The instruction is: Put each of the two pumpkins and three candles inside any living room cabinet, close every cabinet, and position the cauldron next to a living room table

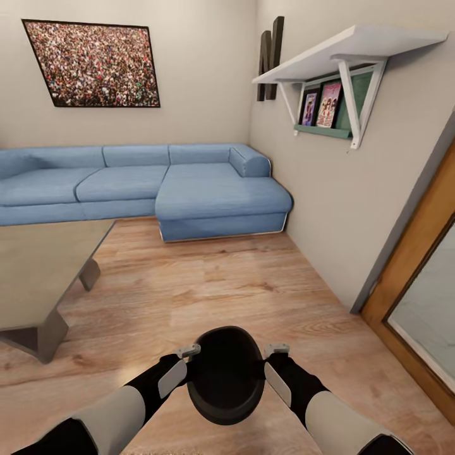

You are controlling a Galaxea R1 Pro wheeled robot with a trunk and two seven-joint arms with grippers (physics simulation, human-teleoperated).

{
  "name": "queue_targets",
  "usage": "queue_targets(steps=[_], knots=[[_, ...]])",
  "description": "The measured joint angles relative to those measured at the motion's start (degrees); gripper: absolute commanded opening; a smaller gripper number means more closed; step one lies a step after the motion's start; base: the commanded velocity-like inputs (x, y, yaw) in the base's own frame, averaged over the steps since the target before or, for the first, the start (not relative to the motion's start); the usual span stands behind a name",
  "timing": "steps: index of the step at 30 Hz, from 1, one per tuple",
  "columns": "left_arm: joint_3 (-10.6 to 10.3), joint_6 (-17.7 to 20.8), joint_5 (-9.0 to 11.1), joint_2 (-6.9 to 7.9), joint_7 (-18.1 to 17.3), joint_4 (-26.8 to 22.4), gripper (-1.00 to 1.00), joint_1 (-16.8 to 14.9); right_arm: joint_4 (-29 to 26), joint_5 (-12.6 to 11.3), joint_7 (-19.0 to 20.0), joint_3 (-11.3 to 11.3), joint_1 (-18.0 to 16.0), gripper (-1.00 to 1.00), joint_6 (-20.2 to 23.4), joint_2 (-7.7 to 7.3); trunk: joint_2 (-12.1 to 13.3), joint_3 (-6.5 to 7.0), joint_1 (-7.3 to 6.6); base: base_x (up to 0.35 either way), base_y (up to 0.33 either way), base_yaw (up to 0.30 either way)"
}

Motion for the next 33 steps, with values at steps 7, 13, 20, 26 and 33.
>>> queue_targets(steps=[7, 13, 20, 26, 33], knots=[[-0.01, 0.01, 0.01, -0.01, -0.01, 0.01, -1.0, 0.0, 0.0, -0.15, 0.0, 0.08, 0.0, -1.0, -0.02, -0.04, 0.0, 0.0, 0.0, 0.0, 0.0, 0.274], [-0.03, 0.02, 0.03, -0.01, 0.0, 0.01, -1.0, 0.0, 0.01, -0.16, 0.0, 0.09, 0.0, -1.0, -0.02, -0.04, 0.0, 0.0, 0.0, 0.0, 0.0, 0.274], [-0.02, 0.02, 0.03, -0.01, 0.0, 0.01, -1.0, 0.0, 0.01, -0.17, 0.0, 0.09, 0.0, -1.0, -0.02, -0.04, 0.0, 0.0, 0.0, 0.0, 0.0, 0.274], [-0.03, 0.02, 0.03, -0.01, 0.0, 0.01, -1.0, 0.0, 0.01, -0.16, 0.0, 0.09, 0.0, -1.0, -0.02, -0.04, 0.0, 0.0, 0.0, 0.0, 0.0, 0.274], [-0.02, 0.02, 0.03, -0.01, 0.0, 0.01, -1.0, 0.0, 0.0, -0.15, 0.0, 0.08, 0.0, -1.0, -0.01, -0.04, 0.0, 0.0, 0.0, 0.0, 0.0, 0.274]])
